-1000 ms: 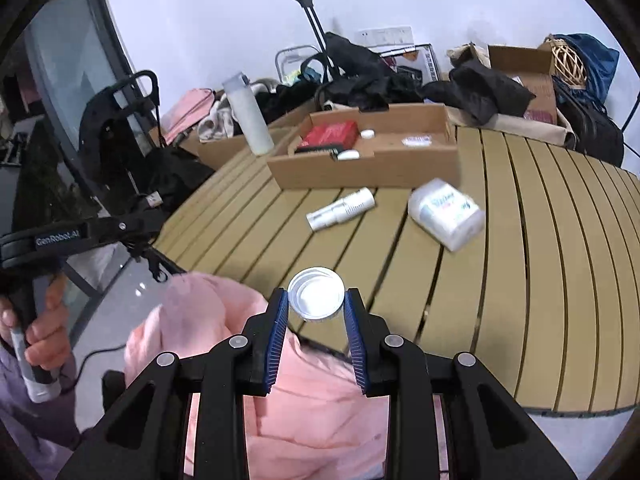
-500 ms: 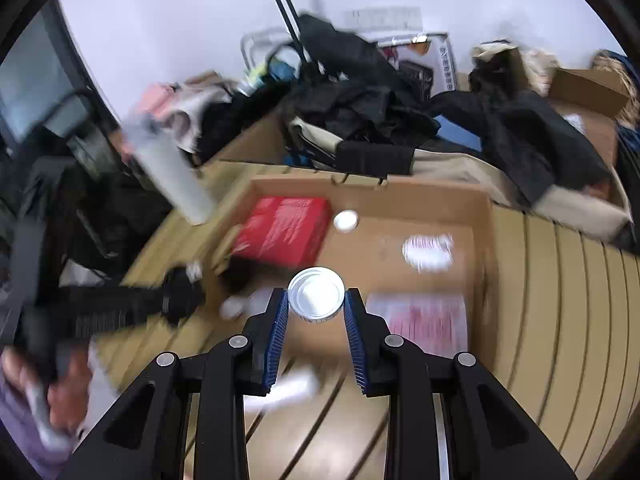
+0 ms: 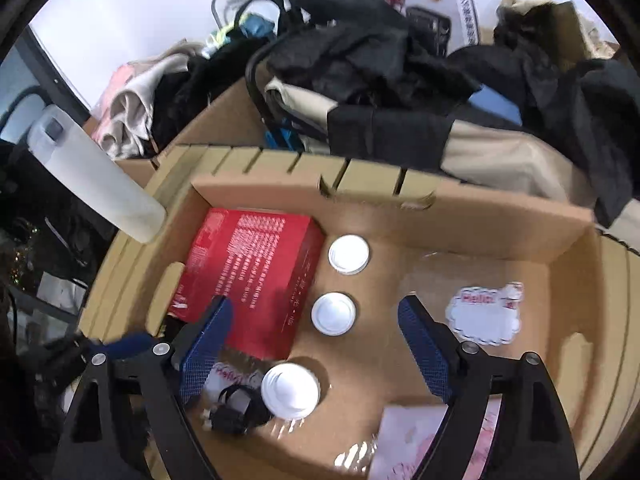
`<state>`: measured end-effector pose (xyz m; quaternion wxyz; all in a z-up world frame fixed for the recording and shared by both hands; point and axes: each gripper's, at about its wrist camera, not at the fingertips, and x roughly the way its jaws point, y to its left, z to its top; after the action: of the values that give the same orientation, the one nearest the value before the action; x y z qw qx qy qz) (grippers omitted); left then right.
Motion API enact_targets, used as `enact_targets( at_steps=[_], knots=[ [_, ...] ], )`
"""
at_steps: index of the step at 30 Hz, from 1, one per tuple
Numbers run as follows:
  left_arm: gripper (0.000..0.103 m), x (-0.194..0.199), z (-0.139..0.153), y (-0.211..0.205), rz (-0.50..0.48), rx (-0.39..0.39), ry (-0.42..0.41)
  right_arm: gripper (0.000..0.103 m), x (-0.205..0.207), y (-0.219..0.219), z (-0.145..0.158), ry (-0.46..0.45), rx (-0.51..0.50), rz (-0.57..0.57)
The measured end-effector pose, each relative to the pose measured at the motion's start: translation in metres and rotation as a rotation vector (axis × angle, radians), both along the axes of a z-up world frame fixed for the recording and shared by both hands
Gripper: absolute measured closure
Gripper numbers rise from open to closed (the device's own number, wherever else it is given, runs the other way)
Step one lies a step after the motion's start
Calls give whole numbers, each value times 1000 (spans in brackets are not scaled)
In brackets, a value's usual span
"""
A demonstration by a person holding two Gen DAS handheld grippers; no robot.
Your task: Organize objects
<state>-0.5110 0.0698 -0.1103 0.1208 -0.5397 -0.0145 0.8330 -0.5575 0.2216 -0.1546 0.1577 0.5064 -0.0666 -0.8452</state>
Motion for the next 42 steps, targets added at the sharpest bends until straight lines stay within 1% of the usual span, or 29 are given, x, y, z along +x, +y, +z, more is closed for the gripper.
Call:
enact_targets(
  at_steps=[2, 3, 5, 7, 9, 12, 15, 17, 18, 20, 21, 22, 23, 24, 26, 27, 28, 29, 30, 31, 32, 33, 34, 35, 36, 37, 40, 41, 42],
  knots=[
    [10, 6, 19, -8, 29, -31, 19, 16, 10, 11, 19, 19, 18, -12],
    [8, 11, 30, -14, 46, -51, 36, 16, 18, 20, 32, 29, 60, -18],
    [7, 20, 48, -24, 77, -101, 52, 16, 28, 32, 49, 34, 120, -29],
    [7, 35, 66, -34, 114, -150, 69, 16, 49, 54, 73, 54, 168, -54],
    [3, 59, 84, -39, 148, -171, 89, 16, 70, 72, 89, 64, 188, -76],
    [1, 99, 107, -38, 122, -144, 118, 16, 115, 96, 108, 88, 184, -94],
    [0, 136, 123, -33, 102, -146, 154, 16, 157, 110, 122, 105, 175, -107],
    [0, 157, 126, -30, 97, -150, 175, 16, 187, 115, 132, 130, 156, -112],
    [0, 173, 127, -30, 103, -149, 193, 15, 202, 117, 136, 143, 145, -112],
    [0, 204, 120, -30, 132, -176, 205, 15, 241, 117, 142, 179, 122, -100],
    [0, 224, 114, -30, 133, -185, 213, 15, 261, 119, 142, 198, 110, -90],
    [0, 247, 107, -30, 123, -179, 222, 15, 288, 117, 139, 221, 91, -74],
    [0, 264, 102, -30, 119, -171, 226, 15, 310, 117, 134, 229, 81, -65],
    [0, 290, 93, -32, 123, -152, 233, 15, 330, 115, 129, 234, 75, -63],
    [0, 334, 79, -34, 131, -129, 253, 15, 382, 114, 110, 234, 39, -59],
    [0, 358, 69, -34, 131, -134, 270, 15, 404, 113, 100, 222, 14, -61],
    [0, 373, 59, -33, 129, -137, 271, 15, 429, 112, 87, 207, -25, -54],
    [0, 382, 50, -30, 124, -145, 256, 15, 449, 112, 76, 196, -67, -54],
    [0, 386, 41, -22, 93, -162, 219, 15, 460, 112, 66, 175, -101, -63],
    [0, 385, 37, -15, 59, -179, 198, 15, 466, 111, 55, 129, -121, -61],
    [0, 382, 36, -7, 42, -200, 200, 15, 467, 110, 51, 111, -109, -53],
    [0, 379, 39, -2, 54, -219, 223, 15, 468, 109, 49, 115, -82, -55],
    [0, 377, 42, 1, 65, -218, 241, 15, 467, 111, 50, 130, -49, -74],
    [0, 376, 44, 4, 66, -197, 248, 15, 467, 114, 51, 141, -45, -84],
    [0, 374, 45, 7, 59, -172, 239, 16, 466, 117, 52, 153, -53, -89],
    [0, 374, 42, 9, 49, -168, 229, 16, 465, 121, 53, 163, -72, -94],
    [0, 372, 31, 21, 4, -207, 217, 17, 464, 126, 44, 157, -88, -96],
    [0, 370, 27, 23, -3, -203, 213, 18, 461, 127, 39, 147, -79, -100],
    [0, 367, 25, 27, -17, -186, 205, 28, 457, 129, 34, 138, -70, -103]
  ],
)
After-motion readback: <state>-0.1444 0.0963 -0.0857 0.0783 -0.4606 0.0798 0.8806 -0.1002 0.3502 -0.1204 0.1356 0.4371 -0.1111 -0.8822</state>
